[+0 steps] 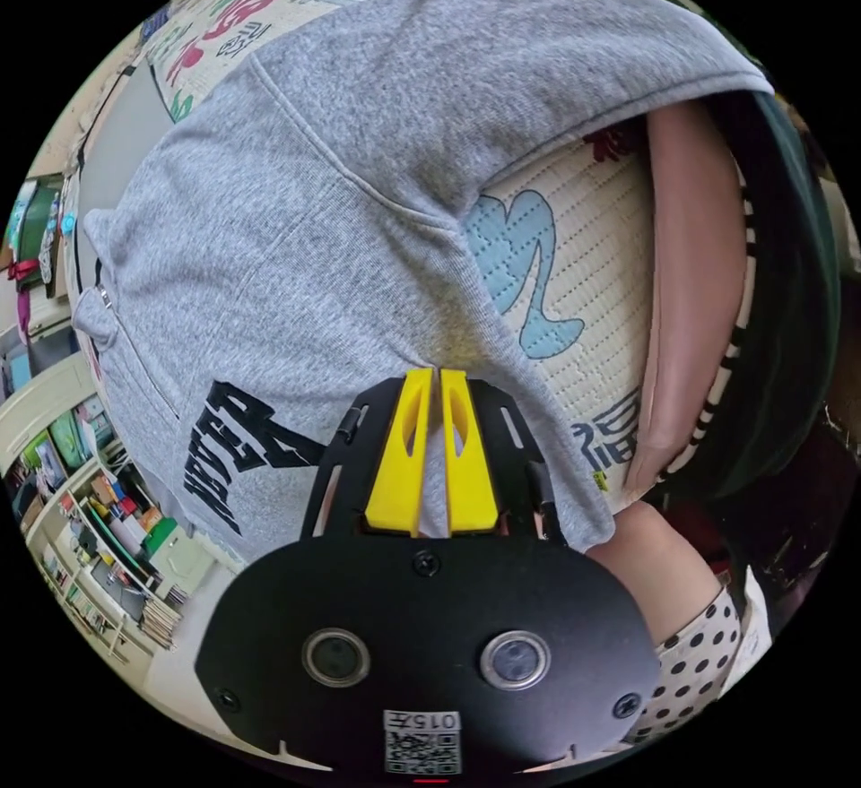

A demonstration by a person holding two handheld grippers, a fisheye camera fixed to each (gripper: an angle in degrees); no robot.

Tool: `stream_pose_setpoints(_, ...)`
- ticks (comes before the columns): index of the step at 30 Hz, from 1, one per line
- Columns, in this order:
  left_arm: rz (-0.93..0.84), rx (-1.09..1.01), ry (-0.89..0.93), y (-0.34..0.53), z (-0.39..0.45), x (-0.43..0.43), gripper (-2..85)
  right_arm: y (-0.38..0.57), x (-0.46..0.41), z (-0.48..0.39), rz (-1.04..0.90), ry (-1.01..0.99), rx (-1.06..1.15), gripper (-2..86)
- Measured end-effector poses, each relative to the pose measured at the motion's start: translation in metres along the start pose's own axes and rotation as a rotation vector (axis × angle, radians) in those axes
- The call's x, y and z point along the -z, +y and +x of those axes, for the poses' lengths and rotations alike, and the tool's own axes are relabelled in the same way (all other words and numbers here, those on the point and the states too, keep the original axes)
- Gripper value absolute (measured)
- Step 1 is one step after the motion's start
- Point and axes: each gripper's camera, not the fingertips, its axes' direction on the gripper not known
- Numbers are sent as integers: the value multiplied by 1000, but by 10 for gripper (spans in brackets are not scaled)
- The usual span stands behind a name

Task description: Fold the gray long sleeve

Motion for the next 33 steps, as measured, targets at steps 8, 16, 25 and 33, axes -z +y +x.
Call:
stream_pose_setpoints(8,19,-22,28,-7,14,23,7,8,-1,-3,109,74,66,114)
stream_pose_setpoints(16,-31,-33,93,-21,11,12,5,16,-2,-4,110,84,66,110)
stream_pose_setpoints(25,-86,-53,141,-27,-2,-34,4,50,-2,-9,126,88,74,108)
stream_pose_setpoints(33,35,-131,56,10,-3,-94,6,116,15,-16,171,-62,130,61)
